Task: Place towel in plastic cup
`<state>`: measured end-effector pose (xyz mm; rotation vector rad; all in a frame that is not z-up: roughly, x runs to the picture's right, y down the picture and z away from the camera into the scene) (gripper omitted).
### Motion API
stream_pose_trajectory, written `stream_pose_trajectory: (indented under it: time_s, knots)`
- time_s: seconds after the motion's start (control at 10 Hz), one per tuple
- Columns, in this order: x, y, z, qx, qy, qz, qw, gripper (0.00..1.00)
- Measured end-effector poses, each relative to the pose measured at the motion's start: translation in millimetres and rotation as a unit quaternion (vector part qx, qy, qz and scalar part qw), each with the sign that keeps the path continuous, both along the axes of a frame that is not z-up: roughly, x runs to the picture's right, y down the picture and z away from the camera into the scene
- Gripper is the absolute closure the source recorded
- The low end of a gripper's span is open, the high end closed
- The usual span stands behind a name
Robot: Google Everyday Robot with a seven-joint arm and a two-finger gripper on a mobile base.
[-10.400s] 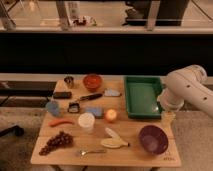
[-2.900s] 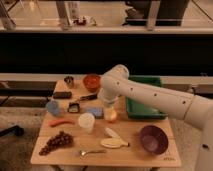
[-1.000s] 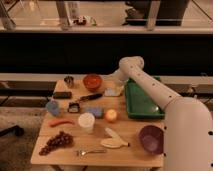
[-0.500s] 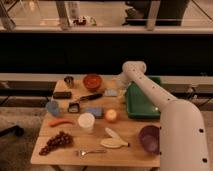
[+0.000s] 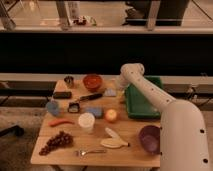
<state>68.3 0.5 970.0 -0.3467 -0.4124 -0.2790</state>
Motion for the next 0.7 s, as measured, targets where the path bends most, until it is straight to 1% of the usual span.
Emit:
stream_pose_trajectory:
  time_s: [0.3, 0.7]
  knots:
    - [-9, 0, 6.8, 0.004, -0.003, -0.004, 1.0000, 0.20]
    - [-9, -2, 17.1, 0.008, 0.002, -0.004, 1.0000, 0.20]
